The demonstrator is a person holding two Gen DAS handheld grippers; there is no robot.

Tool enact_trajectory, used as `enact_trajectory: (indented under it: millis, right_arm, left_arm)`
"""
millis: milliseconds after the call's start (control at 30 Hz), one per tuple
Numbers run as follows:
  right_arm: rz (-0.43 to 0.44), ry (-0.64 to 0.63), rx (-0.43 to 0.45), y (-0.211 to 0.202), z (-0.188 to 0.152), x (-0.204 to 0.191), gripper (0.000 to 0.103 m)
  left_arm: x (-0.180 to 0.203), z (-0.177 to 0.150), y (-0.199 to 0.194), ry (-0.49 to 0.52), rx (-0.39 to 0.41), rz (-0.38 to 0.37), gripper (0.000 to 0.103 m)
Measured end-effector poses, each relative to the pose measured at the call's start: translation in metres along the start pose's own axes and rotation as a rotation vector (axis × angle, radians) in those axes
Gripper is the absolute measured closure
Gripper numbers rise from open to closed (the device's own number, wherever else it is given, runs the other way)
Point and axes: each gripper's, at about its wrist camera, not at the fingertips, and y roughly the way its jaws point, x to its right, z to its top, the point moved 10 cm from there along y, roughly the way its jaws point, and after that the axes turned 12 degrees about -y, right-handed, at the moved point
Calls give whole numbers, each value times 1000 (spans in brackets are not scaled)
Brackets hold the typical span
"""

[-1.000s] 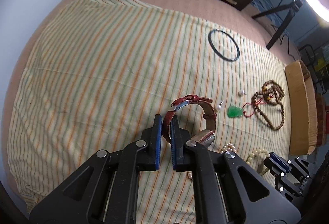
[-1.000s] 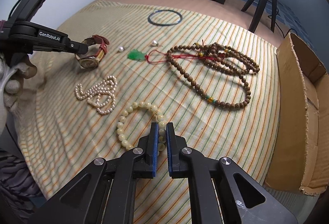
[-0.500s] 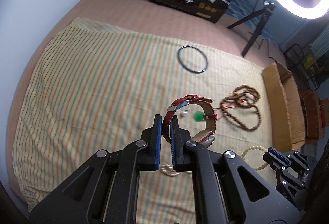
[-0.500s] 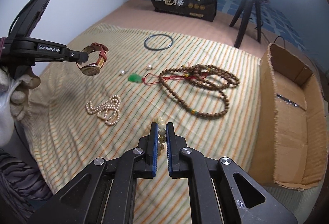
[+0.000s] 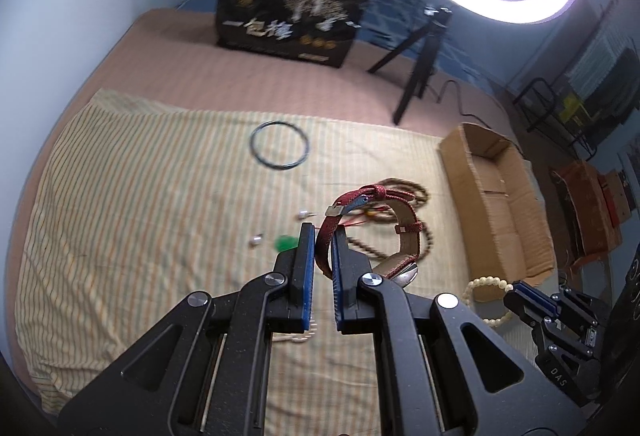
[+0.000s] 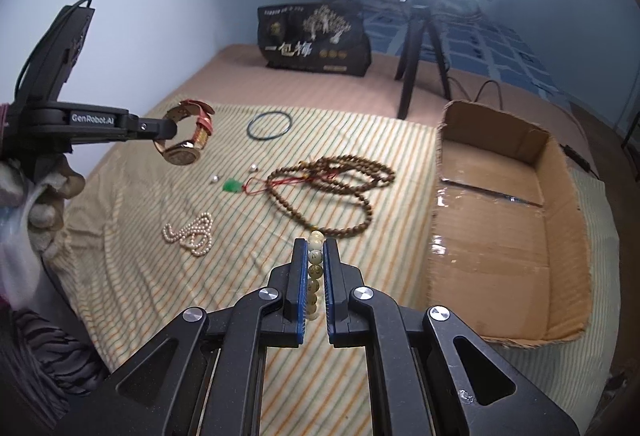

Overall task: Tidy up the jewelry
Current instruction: 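Carry the watch in left tool while right tool carries the bracelet to the box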

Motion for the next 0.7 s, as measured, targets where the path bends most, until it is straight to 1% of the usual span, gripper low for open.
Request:
enact_trajectory:
  millis: [167,433,700]
  right_arm:
    - [-19,19,27,-20,0,14,97]
    - [-84,101,65,-44,2,57,97]
    - [-150,154,57,-51,-7,96,97]
  left_arm:
    - [35,-9,-3,59,13,-26,97]
    - [91,-28,1,139,12,-76,97]
    - [133,-38,19,177,-4,-102,97]
